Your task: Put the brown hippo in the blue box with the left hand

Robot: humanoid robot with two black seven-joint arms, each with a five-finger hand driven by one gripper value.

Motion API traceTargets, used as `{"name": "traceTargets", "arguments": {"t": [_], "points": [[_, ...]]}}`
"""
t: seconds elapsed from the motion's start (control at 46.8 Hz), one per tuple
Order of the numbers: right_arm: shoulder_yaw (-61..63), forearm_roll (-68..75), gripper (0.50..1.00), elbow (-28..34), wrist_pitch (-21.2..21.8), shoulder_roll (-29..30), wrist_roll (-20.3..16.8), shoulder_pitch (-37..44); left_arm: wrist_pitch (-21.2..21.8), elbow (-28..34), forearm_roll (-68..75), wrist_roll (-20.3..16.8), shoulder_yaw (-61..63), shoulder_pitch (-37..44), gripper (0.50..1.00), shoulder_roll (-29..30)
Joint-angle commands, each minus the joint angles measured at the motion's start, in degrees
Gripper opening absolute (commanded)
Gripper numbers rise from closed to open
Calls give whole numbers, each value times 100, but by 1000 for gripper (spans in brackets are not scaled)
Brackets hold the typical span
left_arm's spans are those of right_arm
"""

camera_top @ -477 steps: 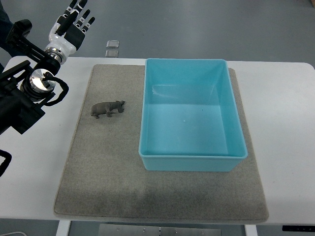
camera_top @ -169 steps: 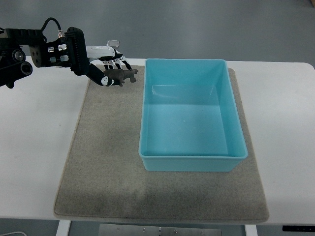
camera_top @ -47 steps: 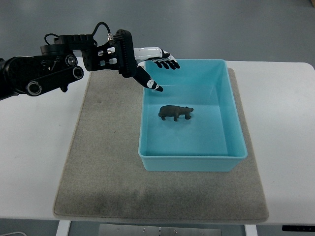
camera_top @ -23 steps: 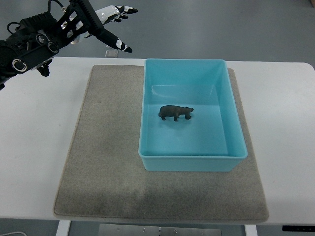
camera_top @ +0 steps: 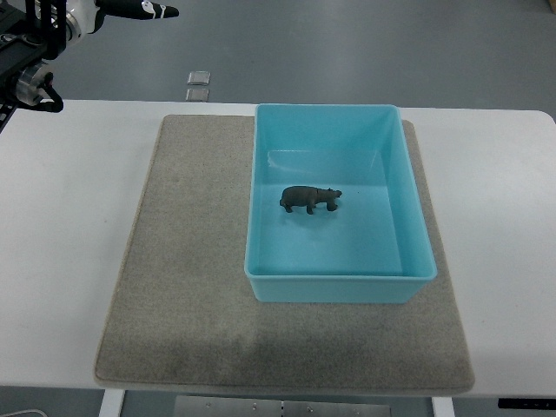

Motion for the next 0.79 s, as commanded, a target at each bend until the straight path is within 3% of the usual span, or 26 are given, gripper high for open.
{"name": "traceTargets", "arguments": {"t": [0.0,0.299,0.47,0.684,0.77], "points": [[-4,8,936,0,0,0,0,1,-2,118,-623,8,-46,2,994,-9],[-4,0,936,0,0,0,0,1,192,469,-2390,17,-696,177,994,-176],[-4,0,936,0,0,0,0,1,69,812,-2936,17,-1074,415,996,-474],[-4,0,936,0,0,0,0,1,-862,848,-3366,17,-1461,670,996,-501],[-4,0,936,0,0,0,0,1,-1012,839,-3481,8,-1478,696,996,-510]]}}
